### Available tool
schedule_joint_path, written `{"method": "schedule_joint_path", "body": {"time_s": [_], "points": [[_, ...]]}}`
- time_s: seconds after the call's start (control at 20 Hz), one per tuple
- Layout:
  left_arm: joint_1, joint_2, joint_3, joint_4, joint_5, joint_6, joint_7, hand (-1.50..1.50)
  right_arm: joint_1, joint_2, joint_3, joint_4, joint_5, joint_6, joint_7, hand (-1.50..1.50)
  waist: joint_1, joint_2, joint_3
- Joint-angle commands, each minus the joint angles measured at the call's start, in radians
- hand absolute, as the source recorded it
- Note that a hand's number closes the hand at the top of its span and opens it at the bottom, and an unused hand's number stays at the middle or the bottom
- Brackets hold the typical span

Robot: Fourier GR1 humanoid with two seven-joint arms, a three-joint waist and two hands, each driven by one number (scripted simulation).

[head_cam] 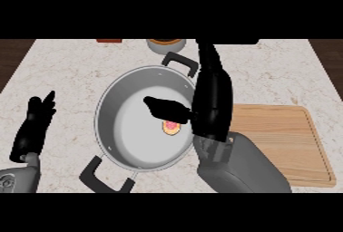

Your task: Pick the cupcake from the cutting board and place it in the pot

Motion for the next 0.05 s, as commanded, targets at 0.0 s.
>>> {"method": "schedule_joint_path", "body": {"time_s": [0.0], "points": [[0.076, 0.007, 0.000, -0.074, 0.009, -0.017, -0.008, 0.00, 0.064, 0.004, -0.060, -0.083, 0.062, -0.110, 0.069, -1.50, -0.010, -0.006, 0.000]]}}
